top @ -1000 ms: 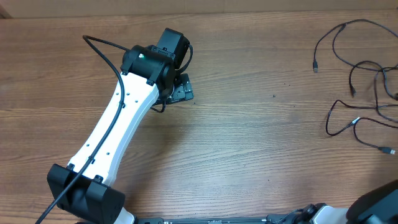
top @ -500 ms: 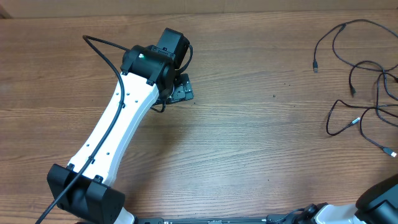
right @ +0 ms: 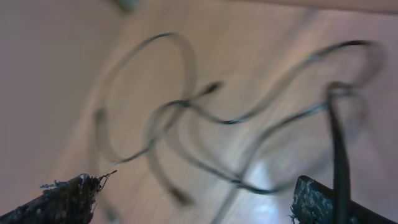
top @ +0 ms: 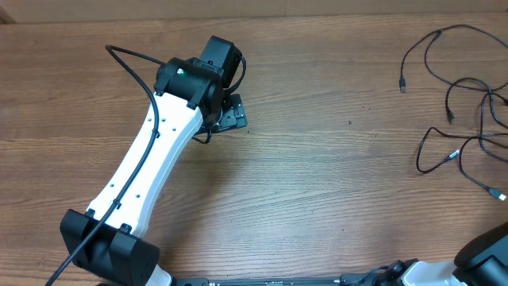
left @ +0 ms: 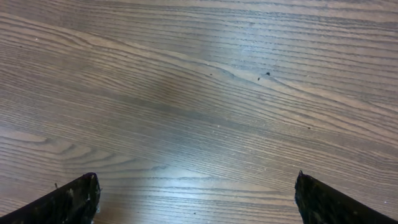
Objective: Untangle cables
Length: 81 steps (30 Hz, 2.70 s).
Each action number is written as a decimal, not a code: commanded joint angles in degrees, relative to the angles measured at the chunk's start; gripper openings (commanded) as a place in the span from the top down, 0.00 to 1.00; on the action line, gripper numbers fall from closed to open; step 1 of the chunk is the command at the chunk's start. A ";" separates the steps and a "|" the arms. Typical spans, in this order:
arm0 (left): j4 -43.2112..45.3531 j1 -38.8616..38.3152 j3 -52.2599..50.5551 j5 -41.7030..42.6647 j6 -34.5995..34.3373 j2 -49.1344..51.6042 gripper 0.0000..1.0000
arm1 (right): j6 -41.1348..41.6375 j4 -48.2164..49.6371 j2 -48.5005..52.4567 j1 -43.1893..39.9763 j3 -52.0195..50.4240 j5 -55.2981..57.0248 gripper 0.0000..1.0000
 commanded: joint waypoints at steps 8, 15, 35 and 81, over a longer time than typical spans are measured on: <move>0.02 0.22 0.09 0.28 0.70 0.42 0.00 | -0.37 8.76 1.79 8.68 1.79 0.98 0.00; 0.02 0.22 0.09 0.28 0.70 0.42 0.00 | -0.37 9.38 8.76 11.58 1.79 0.61 0.00; 0.02 0.22 0.09 0.28 0.70 0.42 0.00 | -18.45 -10.34 -19.76 16.81 1.81 -11.34 0.00; 0.02 0.22 0.09 0.28 0.70 0.42 0.00 | -24.24 -35.01 -20.76 59.25 1.79 -7.41 0.00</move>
